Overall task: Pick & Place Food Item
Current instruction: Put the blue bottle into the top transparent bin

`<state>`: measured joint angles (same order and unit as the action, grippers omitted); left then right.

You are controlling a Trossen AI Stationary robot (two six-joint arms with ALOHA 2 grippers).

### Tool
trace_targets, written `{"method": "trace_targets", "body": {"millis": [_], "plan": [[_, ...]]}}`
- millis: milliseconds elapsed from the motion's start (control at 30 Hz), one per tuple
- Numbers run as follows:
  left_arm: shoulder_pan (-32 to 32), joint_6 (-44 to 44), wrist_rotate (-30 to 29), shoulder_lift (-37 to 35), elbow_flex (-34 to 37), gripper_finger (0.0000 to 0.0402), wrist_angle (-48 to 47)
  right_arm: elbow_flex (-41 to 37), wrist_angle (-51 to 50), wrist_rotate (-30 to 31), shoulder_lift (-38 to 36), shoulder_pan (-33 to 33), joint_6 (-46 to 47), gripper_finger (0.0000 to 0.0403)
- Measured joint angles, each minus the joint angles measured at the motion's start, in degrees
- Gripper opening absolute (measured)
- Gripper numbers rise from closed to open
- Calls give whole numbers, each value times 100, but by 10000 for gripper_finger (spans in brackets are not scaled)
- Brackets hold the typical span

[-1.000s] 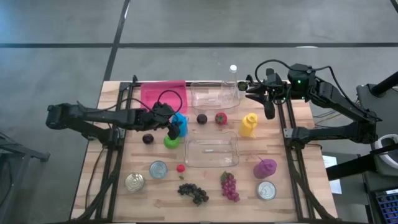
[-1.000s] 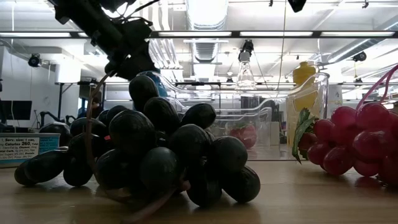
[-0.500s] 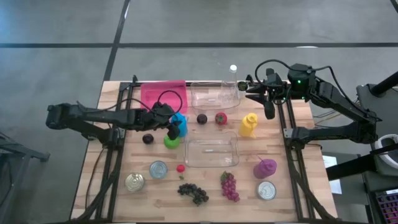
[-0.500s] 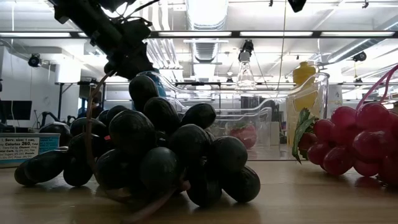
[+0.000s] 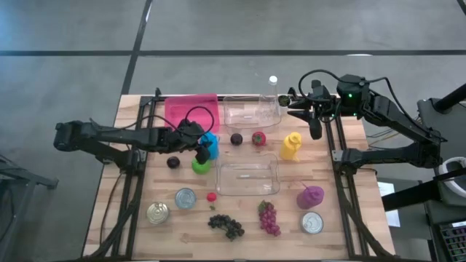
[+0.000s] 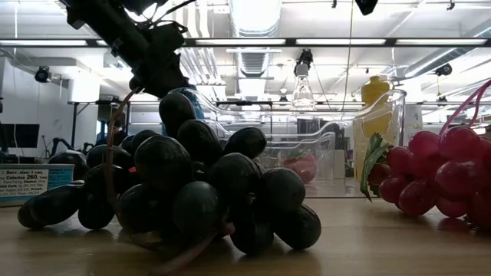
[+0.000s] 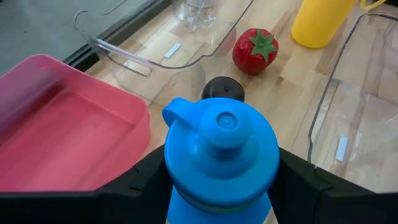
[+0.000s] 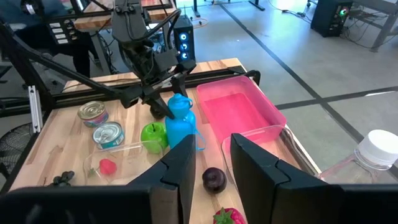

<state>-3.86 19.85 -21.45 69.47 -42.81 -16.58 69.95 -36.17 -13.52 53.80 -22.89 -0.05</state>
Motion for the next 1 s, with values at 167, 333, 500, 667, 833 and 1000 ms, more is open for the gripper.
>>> {"method": "trace_targets", "body": {"millis": [167,333,500,667,833,1000], "plan": [[0,-58,0,0,0,212,-7,0,0,0,0,0,0,83],[0,-58,0,0,0,207,-7,0,1,0,0,-1,2,74],[0,-58,0,0,0,211,-4,0,1,0,0,-1,0,69],[0,-53,0,0,0,207,-2,0,0,0,0,0,1,71],[0,-36,5,0,-23,209,22,0,1,0,0,-1,1,80],[0,-34,7,2,-153,207,27,0,-2,0,0,2,2,88]]}}
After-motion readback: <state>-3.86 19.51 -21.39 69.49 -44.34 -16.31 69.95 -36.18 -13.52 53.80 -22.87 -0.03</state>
